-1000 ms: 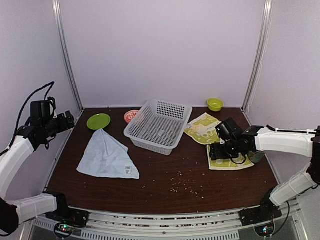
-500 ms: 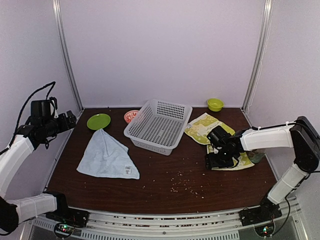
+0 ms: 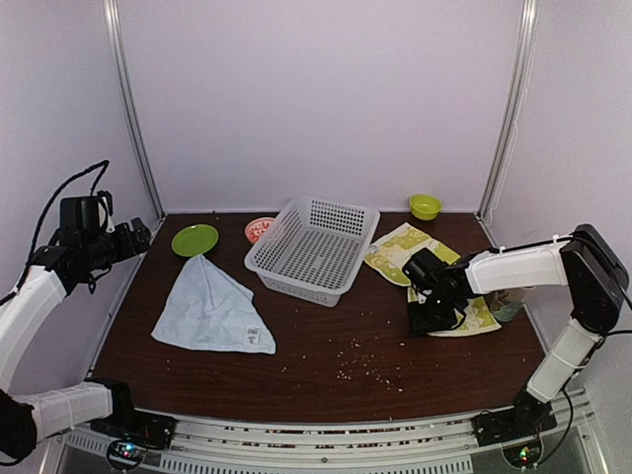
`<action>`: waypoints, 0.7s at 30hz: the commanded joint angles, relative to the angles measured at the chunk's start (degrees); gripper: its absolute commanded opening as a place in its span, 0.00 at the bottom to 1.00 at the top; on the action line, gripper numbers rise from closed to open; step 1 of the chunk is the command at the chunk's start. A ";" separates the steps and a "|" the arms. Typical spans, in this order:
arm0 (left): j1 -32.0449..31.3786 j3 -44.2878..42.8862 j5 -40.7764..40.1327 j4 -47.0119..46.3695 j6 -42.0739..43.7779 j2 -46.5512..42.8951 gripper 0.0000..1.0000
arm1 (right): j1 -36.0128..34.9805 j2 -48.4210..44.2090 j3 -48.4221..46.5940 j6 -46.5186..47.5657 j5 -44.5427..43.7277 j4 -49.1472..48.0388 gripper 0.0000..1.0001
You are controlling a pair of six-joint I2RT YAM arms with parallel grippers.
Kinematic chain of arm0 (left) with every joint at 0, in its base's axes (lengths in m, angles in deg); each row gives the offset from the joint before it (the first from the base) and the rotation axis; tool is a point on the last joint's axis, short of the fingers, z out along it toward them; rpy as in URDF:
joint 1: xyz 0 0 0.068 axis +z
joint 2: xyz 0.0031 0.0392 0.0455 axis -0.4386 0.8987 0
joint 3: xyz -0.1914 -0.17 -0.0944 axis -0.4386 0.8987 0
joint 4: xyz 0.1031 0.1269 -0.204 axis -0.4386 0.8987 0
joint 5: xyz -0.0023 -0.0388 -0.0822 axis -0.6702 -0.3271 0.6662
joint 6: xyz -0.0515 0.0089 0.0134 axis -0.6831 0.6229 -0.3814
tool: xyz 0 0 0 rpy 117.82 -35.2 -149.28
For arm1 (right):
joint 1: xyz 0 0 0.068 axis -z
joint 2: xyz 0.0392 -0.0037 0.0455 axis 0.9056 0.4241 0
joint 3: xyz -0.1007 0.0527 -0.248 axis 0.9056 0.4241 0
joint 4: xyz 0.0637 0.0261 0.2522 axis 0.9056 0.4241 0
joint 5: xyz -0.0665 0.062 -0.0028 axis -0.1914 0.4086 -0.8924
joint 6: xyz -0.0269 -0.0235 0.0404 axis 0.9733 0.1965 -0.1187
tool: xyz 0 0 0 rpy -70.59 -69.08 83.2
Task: Roll the towels
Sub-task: Pick up the towel from the center of the board.
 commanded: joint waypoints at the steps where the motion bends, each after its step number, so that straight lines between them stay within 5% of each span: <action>1: -0.35 -1.81 0.03 -0.07 0.28 -0.52 0.98 | -0.51 0.27 0.42 -1.12 -0.36 1.48 0.29; 4: -0.38 -2.01 1.88 0.18 1.31 -0.08 0.98 | -0.68 -2.23 0.38 -1.81 -1.04 1.46 0.00; 9: -3.56 -2.70 4.72 0.81 3.26 2.76 0.98 | -0.69 -10.43 -3.36 -1.83 -2.68 3.11 0.00; 15: -9.12 -3.69 5.44 3.92 2.45 6.17 0.97 | -0.69 -17.80 -22.76 3.97 -10.28 14.73 0.00; 21: -15.43 1.34 9.80 -0.21 -6.72 6.39 0.95 | -5.53 -26.64 -41.35 10.82 -1.96 15.88 0.00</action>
